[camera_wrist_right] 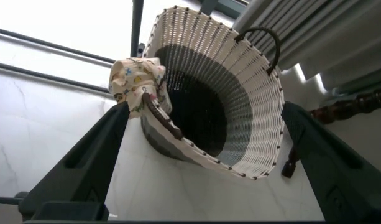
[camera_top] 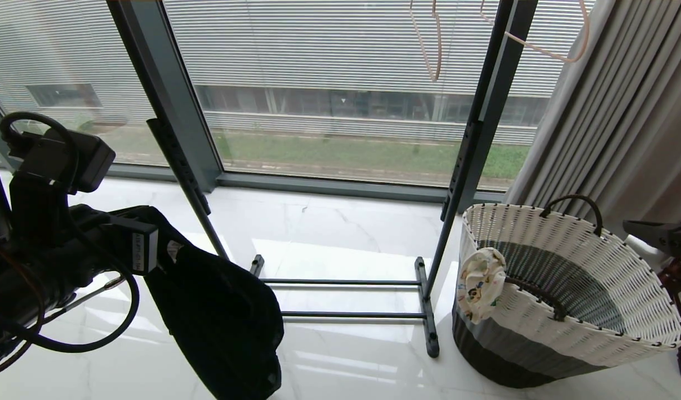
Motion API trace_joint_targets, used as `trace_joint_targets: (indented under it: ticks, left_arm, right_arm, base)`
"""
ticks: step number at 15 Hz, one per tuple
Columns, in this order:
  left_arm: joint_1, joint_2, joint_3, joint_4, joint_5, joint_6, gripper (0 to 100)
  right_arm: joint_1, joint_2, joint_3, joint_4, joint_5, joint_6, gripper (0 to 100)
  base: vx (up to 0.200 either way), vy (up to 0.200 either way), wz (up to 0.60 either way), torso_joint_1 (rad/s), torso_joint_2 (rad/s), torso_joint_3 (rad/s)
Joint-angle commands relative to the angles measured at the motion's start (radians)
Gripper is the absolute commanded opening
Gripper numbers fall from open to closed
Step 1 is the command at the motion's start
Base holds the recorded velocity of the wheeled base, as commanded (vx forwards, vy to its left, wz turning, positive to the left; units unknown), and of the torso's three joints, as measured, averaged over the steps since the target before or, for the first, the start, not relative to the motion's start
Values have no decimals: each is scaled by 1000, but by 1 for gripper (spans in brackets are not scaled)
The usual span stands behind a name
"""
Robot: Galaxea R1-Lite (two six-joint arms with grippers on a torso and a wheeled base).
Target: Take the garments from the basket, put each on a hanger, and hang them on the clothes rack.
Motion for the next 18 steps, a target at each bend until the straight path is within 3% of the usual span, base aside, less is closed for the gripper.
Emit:
trace_joint_targets:
  ticks: [1, 18]
  left_arm:
    - [6, 0, 0, 0, 1, 2, 0]
    - [9, -18, 16, 0, 1, 6, 0]
  right_arm:
    - [-2, 9, -11, -1, 0, 0, 100]
    - [-2, 49, -79, -17, 6, 0, 100]
  base:
    - [0, 0, 0, 27, -281, -266]
    - [0, 0, 0, 181, -463, -289]
